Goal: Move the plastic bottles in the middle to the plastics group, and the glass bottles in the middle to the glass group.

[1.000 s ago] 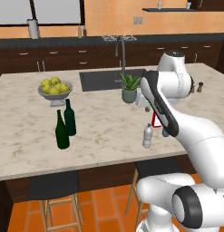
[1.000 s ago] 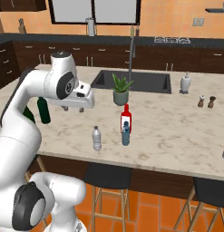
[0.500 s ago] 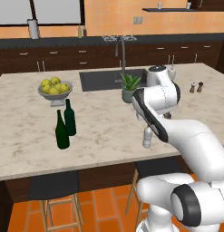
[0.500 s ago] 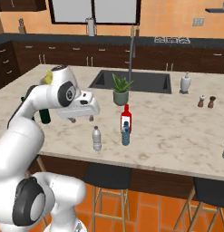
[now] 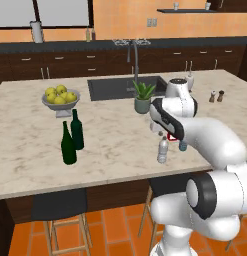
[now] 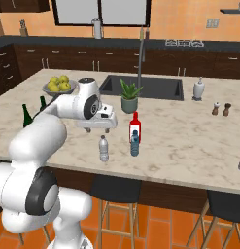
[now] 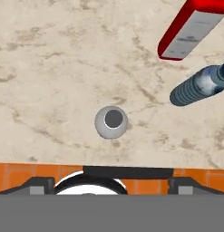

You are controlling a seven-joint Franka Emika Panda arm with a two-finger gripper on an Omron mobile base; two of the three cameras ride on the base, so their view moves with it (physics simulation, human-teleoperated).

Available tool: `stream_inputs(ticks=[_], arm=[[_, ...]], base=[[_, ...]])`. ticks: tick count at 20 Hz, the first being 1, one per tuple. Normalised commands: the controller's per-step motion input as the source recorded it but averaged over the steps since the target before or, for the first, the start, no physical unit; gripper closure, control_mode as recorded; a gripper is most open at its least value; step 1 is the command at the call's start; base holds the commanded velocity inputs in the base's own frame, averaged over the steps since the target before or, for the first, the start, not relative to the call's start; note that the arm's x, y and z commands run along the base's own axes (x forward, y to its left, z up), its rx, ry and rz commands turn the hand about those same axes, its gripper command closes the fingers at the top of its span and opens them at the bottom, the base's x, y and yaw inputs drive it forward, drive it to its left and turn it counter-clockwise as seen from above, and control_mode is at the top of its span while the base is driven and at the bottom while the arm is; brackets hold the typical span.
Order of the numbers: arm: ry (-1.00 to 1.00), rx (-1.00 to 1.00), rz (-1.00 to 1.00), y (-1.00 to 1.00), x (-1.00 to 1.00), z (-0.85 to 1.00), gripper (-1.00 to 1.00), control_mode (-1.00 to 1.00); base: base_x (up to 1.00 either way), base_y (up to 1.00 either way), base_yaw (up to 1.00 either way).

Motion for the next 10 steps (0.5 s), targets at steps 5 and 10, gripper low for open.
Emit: stream_inputs(ticks=[5, 10], arm=[[0.0, 0.05, 0.0, 0.0, 0.52, -0.44, -1.0, -1.0], [0.0, 0.0, 0.0, -0.02, 0.24, -0.27, -1.0, -1.0]], base=[[0.0, 0.0, 0.0], [0.0, 0.0, 0.0]])
